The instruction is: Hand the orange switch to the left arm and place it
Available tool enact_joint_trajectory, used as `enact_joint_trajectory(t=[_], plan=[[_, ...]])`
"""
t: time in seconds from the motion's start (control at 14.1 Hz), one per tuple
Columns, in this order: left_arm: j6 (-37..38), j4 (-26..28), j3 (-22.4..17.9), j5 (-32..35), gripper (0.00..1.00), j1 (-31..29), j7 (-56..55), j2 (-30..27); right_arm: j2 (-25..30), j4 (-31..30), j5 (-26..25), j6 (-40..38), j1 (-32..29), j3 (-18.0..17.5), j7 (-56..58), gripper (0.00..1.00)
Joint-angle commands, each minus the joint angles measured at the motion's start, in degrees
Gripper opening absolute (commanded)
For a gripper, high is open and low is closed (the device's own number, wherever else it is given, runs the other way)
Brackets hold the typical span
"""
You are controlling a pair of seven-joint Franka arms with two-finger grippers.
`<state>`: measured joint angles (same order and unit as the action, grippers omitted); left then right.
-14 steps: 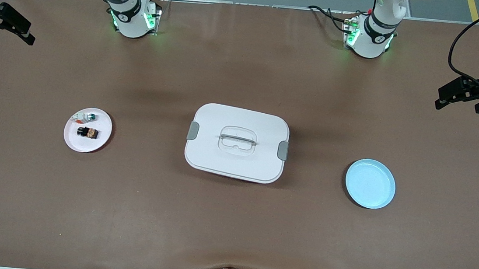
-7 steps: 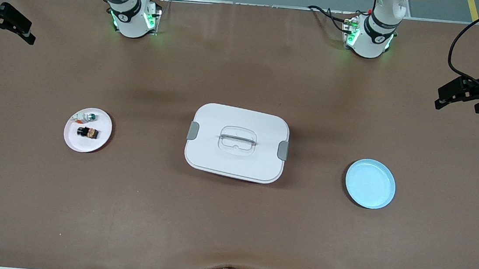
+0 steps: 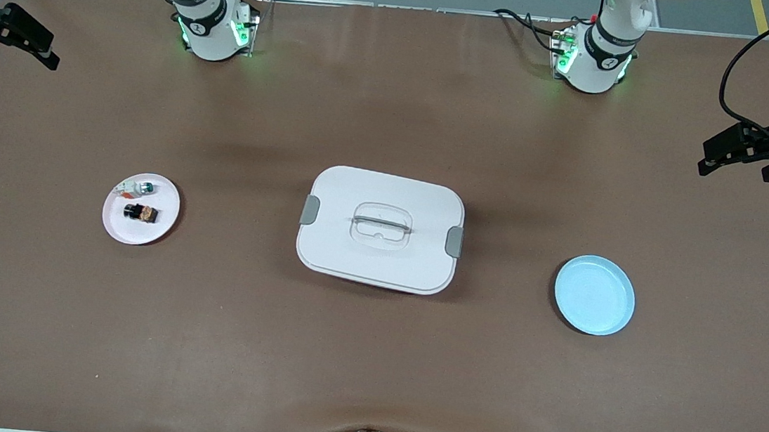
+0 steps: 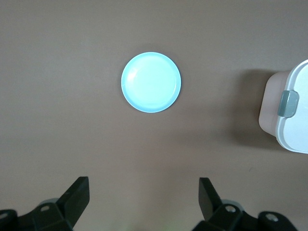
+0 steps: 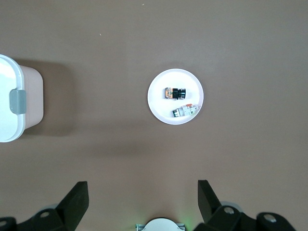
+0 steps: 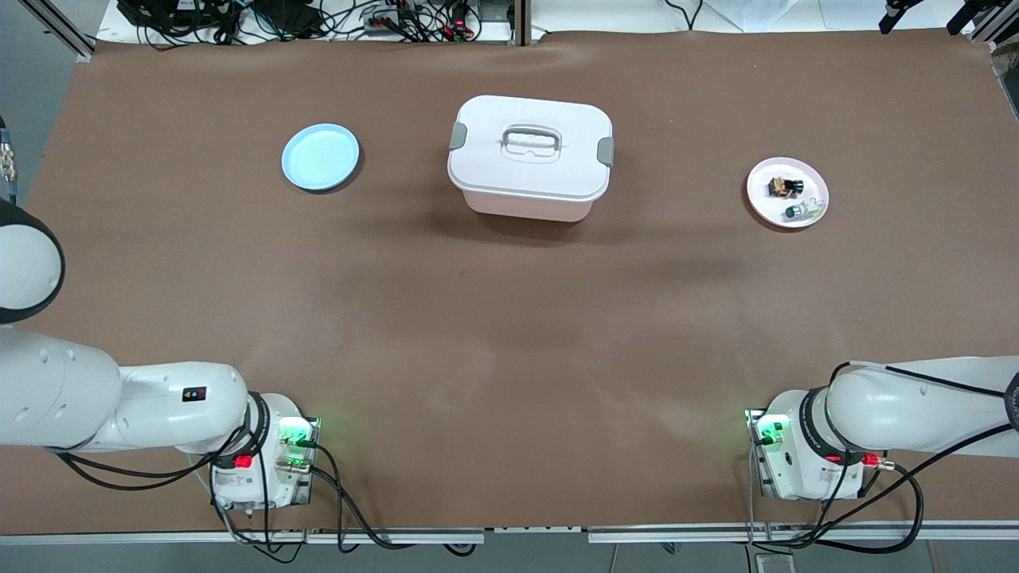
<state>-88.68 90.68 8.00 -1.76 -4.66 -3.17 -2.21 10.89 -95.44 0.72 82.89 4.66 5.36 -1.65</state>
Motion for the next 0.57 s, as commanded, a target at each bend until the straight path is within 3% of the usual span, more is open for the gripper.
enact_joint_trajectory(t=[0.0, 0.5], plan=[[1.0, -1.0, 0.2, 0.4, 1.0, -0.2, 1.4, 0.1, 1.7, -1.4, -1.0, 0.2, -0.2, -0.2, 0.6, 1.0], [1.0, -1.0, 0.2, 0.4, 1.0, -0.3, 1.4, 0.1, 0.9, -0.1, -1.1, -1.9, -0.3, -0.2, 1.0, 1.0]])
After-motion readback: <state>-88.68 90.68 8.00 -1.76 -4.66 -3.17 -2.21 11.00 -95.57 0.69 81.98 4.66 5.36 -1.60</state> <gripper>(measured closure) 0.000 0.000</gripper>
